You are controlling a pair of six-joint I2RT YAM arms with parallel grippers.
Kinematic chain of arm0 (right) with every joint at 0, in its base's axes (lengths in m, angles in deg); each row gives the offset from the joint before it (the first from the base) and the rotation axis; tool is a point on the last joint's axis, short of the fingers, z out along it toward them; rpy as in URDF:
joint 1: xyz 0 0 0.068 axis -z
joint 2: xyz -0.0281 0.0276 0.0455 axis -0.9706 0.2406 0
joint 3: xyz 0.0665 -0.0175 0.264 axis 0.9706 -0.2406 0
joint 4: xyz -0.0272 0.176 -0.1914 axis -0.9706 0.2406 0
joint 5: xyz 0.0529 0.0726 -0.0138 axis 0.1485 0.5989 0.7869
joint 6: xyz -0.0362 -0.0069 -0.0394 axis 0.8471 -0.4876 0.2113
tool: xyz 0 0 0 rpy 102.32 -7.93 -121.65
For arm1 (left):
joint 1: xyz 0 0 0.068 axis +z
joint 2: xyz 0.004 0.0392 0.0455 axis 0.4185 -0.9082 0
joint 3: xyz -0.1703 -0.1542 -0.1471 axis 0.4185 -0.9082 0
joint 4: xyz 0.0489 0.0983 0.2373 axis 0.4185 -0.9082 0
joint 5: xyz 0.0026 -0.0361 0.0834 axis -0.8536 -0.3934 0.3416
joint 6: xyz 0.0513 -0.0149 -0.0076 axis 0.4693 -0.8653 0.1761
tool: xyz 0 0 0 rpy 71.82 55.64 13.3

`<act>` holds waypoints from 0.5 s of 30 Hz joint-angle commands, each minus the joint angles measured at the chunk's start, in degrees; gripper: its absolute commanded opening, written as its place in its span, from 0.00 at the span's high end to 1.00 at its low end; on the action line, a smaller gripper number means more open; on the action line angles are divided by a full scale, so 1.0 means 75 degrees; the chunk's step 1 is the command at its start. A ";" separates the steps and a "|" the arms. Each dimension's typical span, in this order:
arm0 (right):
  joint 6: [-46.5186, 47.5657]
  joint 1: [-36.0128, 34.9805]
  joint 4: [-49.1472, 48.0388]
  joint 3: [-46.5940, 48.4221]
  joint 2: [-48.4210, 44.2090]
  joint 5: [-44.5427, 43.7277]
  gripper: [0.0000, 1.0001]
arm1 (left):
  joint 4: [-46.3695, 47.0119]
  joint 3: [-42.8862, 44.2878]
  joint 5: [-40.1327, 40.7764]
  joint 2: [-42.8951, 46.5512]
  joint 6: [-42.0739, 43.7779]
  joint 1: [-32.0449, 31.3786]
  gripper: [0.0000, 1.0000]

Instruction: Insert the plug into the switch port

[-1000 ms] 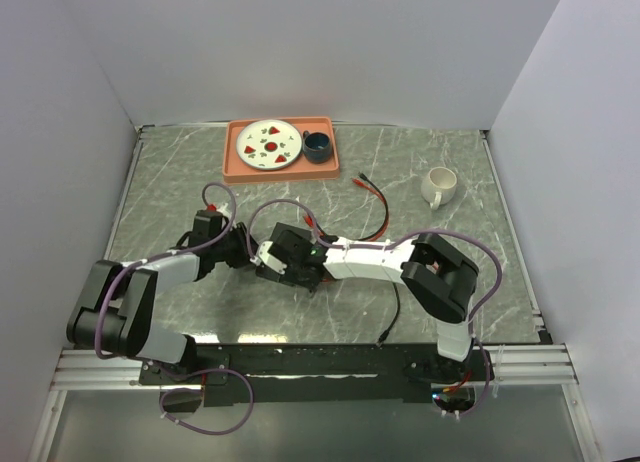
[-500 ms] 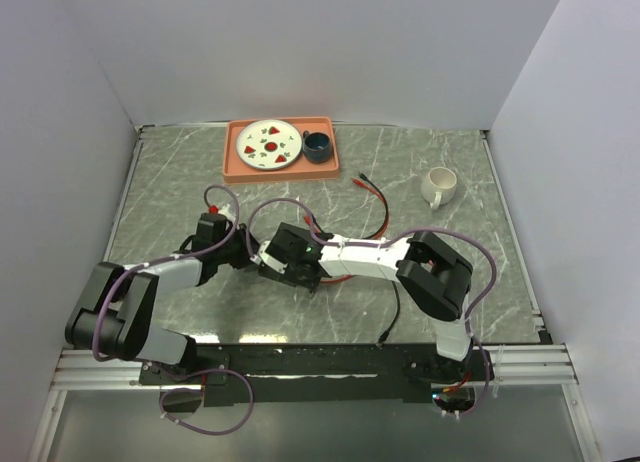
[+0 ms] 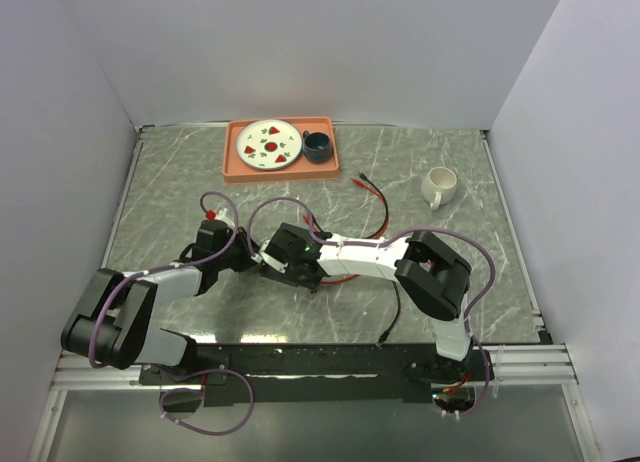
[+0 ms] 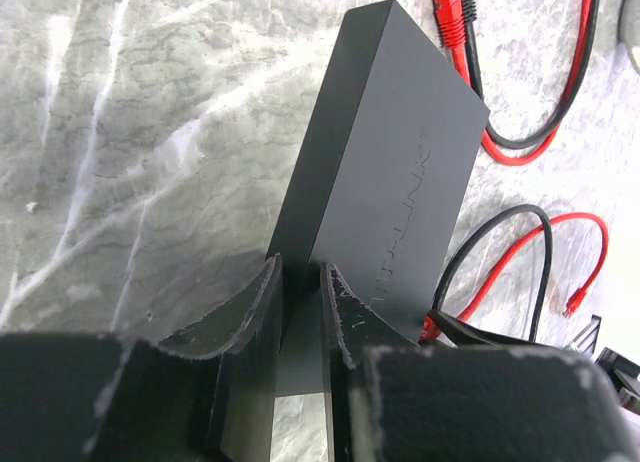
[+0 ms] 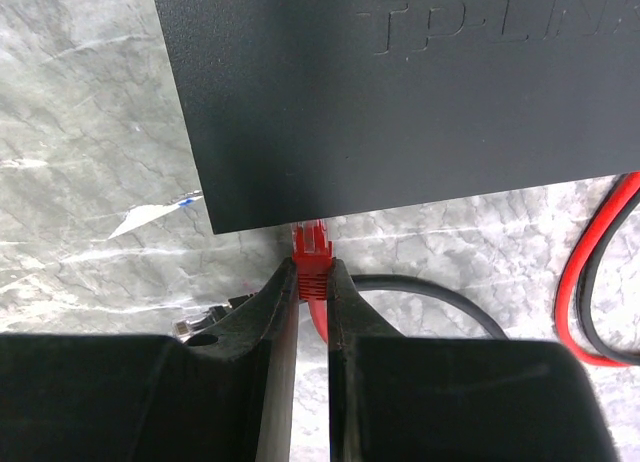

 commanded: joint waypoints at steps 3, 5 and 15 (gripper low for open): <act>-0.0291 0.0061 -0.1337 0.0450 0.0050 -0.0180 1.00 | -0.0141 -0.0290 -0.0831 -0.0186 -0.0491 -0.0582 0.99; -0.0326 0.0049 -0.1395 0.0473 0.0027 -0.0274 1.00 | -0.0129 -0.0290 -0.0796 -0.0209 -0.0561 -0.0688 0.99; -0.0514 0.0260 -0.1536 0.0661 -0.0032 -0.0204 1.00 | 0.0257 -0.0641 -0.0737 -0.0127 -0.0936 -0.0875 0.99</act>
